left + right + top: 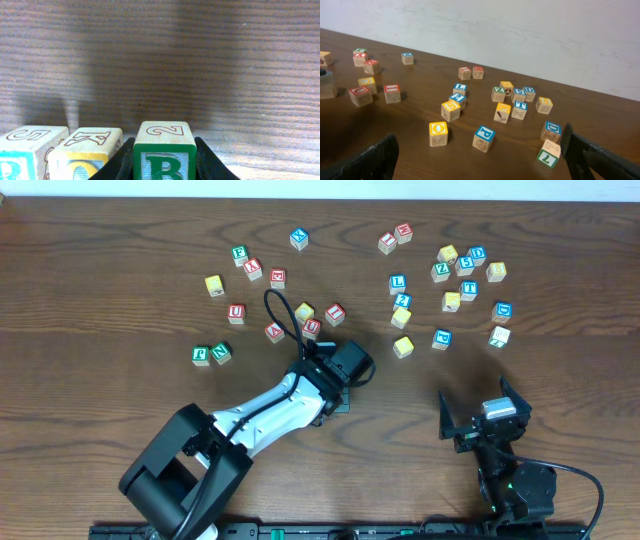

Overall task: Spell out ROBOT
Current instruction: 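Lower the B block onto the table beside the O block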

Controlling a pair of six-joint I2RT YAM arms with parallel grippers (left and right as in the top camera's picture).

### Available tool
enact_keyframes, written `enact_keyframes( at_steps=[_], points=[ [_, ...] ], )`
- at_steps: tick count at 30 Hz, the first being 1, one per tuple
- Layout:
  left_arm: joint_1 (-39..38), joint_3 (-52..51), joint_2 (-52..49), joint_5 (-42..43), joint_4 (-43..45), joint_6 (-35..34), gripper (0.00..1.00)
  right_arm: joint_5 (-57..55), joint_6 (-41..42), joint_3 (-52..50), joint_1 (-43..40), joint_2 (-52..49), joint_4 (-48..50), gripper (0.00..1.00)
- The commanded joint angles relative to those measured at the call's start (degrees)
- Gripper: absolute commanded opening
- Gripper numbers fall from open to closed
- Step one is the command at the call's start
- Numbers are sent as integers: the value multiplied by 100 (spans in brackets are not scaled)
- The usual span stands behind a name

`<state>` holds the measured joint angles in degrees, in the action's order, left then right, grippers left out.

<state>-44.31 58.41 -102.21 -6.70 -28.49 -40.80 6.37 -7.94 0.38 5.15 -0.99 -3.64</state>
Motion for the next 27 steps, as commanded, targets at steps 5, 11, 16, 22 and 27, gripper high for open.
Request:
enact_keyframes(
  at_steps=[5,11,16,22,27],
  points=[
    [-608,-136,0,-669,-111,-282,7,-20,63,-4,20,35,-24,99],
    [-452,-136,0,-664,-118,-306,8,-20,63,-4,20,35,-24,99],
    [-262,-136,0,-623,-120,-306,7,-20,63,-4,20,35,-24,99],
    [-262,-136,0,-623,-120,-304,8,-20,63,-4,20,35,-24,99],
    [-262,-136,0,-621,-120,-304,8,-20,63,-4,20,35,-26,99]
  ],
)
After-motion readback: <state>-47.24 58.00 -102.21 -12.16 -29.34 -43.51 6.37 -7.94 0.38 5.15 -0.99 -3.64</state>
